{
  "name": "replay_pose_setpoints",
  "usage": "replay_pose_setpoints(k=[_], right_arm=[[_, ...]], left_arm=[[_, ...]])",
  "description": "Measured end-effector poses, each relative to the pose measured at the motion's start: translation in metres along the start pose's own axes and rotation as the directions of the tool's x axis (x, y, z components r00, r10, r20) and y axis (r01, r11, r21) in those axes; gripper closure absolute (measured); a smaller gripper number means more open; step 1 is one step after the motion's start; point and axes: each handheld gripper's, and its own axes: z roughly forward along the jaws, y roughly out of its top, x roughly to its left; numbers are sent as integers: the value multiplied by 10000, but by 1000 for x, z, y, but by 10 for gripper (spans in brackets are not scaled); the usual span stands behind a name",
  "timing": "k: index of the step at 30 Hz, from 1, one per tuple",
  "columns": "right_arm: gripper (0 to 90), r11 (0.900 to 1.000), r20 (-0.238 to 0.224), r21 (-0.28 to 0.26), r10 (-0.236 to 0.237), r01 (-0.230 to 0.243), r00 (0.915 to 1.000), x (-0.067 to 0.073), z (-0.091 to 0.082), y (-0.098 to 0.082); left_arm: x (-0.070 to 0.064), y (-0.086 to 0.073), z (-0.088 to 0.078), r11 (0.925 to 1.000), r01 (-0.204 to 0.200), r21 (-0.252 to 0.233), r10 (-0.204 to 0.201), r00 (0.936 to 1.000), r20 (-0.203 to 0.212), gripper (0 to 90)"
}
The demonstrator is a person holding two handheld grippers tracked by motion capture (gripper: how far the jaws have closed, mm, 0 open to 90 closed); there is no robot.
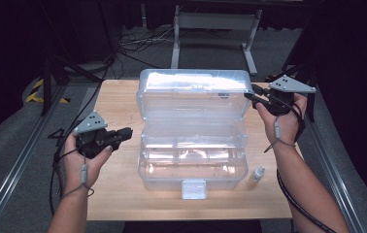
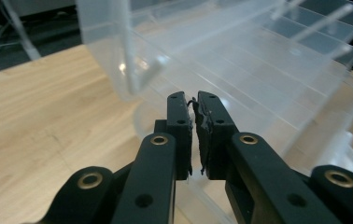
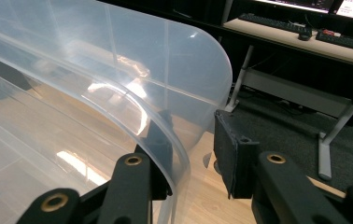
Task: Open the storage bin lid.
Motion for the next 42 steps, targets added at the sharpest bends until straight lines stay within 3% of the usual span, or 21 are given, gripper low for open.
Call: replay_pose_setpoints(k=[2,4,7,11,18,25,28,42], right_arm=[[685,10000,14,33,10,-10,10000,0,1,0],[685,10000,2,50,35,-35,10000,-1,1,1],[685,9999,-59,64,146,-146,9999,-2,2,1],[685,9998,-60,87,206,-205,9998,-3,4,2],[689,9996,-70,139,241,-240,9997,-4,5,2],[694,9995,-88,154,267,-266,9996,-6,7,2],[695,9995,-96,180,273,-271,9996,-6,7,3],[710,9990,15,373,258,-258,9997,-8,12,6]], left_arm=[[-5,-9,1,9997,-239,-106,240,9997,95,862],[-8,-19,4,9997,-227,65,223,9985,497,868],[-10,-28,6,9996,-185,223,171,9980,607,870],[-16,-44,11,9990,-273,340,235,9940,1073,875],[-24,-58,25,9947,-530,877,373,9844,1719,876],[-30,-64,33,9874,-871,1324,650,9845,1629,877],[-30,-66,35,9887,-788,1278,551,9822,1798,882],[-31,-68,38,9900,-738,1200,534,9848,1651,898]])
